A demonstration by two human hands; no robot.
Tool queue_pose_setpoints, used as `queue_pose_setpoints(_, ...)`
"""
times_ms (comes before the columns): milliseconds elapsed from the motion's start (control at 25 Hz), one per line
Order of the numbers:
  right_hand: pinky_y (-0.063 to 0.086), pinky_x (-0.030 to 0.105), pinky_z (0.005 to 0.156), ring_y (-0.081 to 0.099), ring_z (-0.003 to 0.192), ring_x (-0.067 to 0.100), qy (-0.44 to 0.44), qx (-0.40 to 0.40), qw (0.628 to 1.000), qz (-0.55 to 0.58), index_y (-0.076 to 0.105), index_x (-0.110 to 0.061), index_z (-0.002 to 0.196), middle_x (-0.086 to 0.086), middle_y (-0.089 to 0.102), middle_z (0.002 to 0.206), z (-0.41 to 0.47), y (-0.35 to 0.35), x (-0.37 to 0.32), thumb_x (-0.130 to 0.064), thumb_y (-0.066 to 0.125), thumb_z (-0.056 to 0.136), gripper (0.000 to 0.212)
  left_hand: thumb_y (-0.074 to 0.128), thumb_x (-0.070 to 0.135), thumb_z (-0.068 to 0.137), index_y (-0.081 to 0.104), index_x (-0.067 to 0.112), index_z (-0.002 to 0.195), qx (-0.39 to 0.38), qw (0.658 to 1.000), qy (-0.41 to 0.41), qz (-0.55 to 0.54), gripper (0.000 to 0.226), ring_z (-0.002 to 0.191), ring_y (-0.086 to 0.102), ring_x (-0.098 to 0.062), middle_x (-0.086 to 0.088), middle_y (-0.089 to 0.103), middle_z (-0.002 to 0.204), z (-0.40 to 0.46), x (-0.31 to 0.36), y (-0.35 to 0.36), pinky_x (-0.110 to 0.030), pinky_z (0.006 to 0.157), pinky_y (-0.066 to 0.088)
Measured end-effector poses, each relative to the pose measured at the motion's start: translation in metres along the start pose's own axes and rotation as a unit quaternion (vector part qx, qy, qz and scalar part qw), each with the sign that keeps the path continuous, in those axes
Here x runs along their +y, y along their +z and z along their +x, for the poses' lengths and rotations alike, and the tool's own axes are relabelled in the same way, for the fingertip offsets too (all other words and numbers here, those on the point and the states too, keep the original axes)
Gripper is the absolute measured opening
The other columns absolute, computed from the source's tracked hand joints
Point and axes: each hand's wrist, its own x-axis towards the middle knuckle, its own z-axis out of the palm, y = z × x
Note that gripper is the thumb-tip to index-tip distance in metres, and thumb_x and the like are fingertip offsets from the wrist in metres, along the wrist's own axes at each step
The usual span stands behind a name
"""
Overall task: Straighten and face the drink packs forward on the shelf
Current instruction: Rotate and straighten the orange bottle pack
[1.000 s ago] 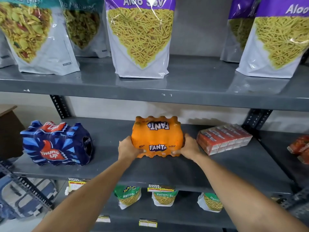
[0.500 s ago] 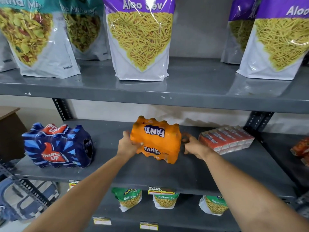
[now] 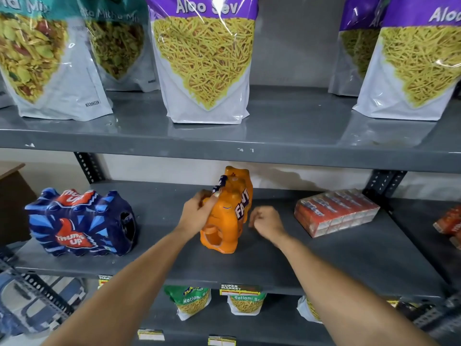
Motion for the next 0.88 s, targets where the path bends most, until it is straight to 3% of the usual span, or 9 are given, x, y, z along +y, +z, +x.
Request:
queue_pose_setpoints(80, 0.050, 0.034, 0.076, 0.066, 0.089, 0.023, -0.015, 0.125, 0.992, 0.026, 0.060, -0.021, 0.087, -0.006, 0.064, 0.080, 0.012, -0.011, -0.013, -0.003, 0.059, 0.084, 0.018, 0.053, 0.056, 0.087, 0.063, 0.037, 0.105, -0.026, 0.999, -0.016, 0.015, 0.028, 0.095, 0.066, -0.014, 0.008, 0.069, 0.099, 0.011, -0.002, -0.015, -0.022, 0.075, 0.052)
queue_pose_setpoints(120, 0.051, 0.037, 0.082, 0.064, 0.102, 0.027, -0.021, 0.145, 0.988, 0.045, 0.053, -0.022, 0.110, 0.000, 0.063, 0.098, 0.020, -0.018, -0.019, -0.018, 0.059, 0.091, 0.020, 0.053, 0.057, 0.087, 0.063, 0.034, 0.112, -0.039, 0.999, -0.028, 0.012, 0.035, 0.101, 0.065, -0.017, 0.005, 0.068, 0.107, 0.015, -0.003, -0.021, -0.024, 0.079, 0.052)
queue_pose_setpoints(200, 0.047, 0.045, 0.098, 0.050, 0.125, 0.030, -0.023, 0.067, 0.997, 0.032, 0.028, -0.040, 0.140, 0.010, 0.045, 0.141, 0.036, -0.030, -0.030, -0.051, 0.047, 0.095, 0.050, 0.052, 0.059, 0.087, 0.056, 0.026, 0.127, -0.063, 0.997, -0.049, 0.016, 0.052, 0.110, 0.062, -0.021, 0.000, 0.064, 0.122, 0.022, -0.002, -0.032, -0.033, 0.092, 0.050)
queue_pose_setpoints(280, 0.045, 0.037, 0.096, 0.043, 0.134, 0.029, -0.039, -0.042, 0.998, -0.036, 0.022, -0.056, 0.139, 0.002, 0.035, 0.155, 0.049, -0.034, -0.038, -0.062, 0.035, 0.095, 0.047, 0.050, 0.057, 0.089, 0.052, 0.021, 0.133, -0.081, 0.994, -0.058, 0.041, 0.057, 0.115, 0.059, -0.025, -0.006, 0.061, 0.131, 0.027, 0.002, -0.039, -0.040, 0.099, 0.047)
queue_pose_setpoints(360, 0.047, 0.028, 0.089, 0.050, 0.131, 0.027, -0.055, -0.080, 0.994, -0.057, 0.036, -0.051, 0.139, 0.002, 0.046, 0.150, 0.053, -0.030, -0.041, -0.053, 0.036, 0.099, 0.040, 0.049, 0.058, 0.089, 0.050, 0.019, 0.134, -0.075, 0.991, -0.088, 0.075, 0.060, 0.119, 0.057, -0.029, -0.008, 0.058, 0.135, 0.030, 0.010, -0.044, -0.044, 0.097, 0.048)
queue_pose_setpoints(480, 0.051, 0.033, 0.094, 0.058, 0.123, 0.026, -0.088, -0.017, 0.993, -0.079, 0.051, -0.035, 0.138, 0.005, 0.058, 0.140, 0.044, -0.023, -0.038, -0.036, 0.046, 0.100, 0.038, 0.046, 0.060, 0.089, 0.043, 0.023, 0.139, -0.072, 0.981, -0.177, 0.042, 0.061, 0.122, 0.053, -0.034, -0.005, 0.053, 0.138, 0.028, 0.022, -0.046, -0.049, 0.083, 0.049)
queue_pose_setpoints(560, 0.048, 0.032, 0.098, 0.058, 0.124, 0.024, -0.111, -0.006, 0.989, -0.095, 0.056, -0.032, 0.134, 0.003, 0.059, 0.139, 0.034, -0.028, -0.036, -0.037, 0.053, 0.097, 0.037, 0.040, 0.055, 0.094, 0.037, 0.026, 0.140, -0.072, 0.975, -0.210, 0.000, 0.054, 0.121, 0.054, -0.036, -0.006, 0.052, 0.138, 0.027, 0.025, -0.042, -0.055, 0.083, 0.049)
queue_pose_setpoints(760, 0.053, 0.036, 0.093, 0.059, 0.117, 0.023, -0.088, -0.043, 0.990, -0.097, 0.063, -0.034, 0.124, 0.001, 0.061, 0.133, -0.001, -0.042, -0.044, -0.050, 0.067, 0.085, 0.042, 0.028, 0.050, 0.099, 0.038, 0.023, 0.138, -0.060, 0.980, -0.189, 0.004, 0.049, 0.084, 0.062, -0.022, -0.009, 0.062, 0.120, 0.016, 0.026, -0.040, -0.042, 0.077, 0.048)
queue_pose_setpoints(880, 0.055, 0.031, 0.084, 0.063, 0.109, 0.021, -0.083, -0.034, 0.992, -0.093, 0.064, -0.037, 0.119, -0.004, 0.065, 0.122, -0.026, -0.038, -0.048, -0.052, 0.069, 0.082, 0.040, 0.025, 0.055, 0.097, 0.031, 0.024, 0.144, -0.080, 0.979, -0.176, 0.067, 0.057, 0.112, 0.057, -0.033, -0.013, 0.054, 0.134, 0.006, 0.019, -0.050, -0.043, 0.087, 0.043)
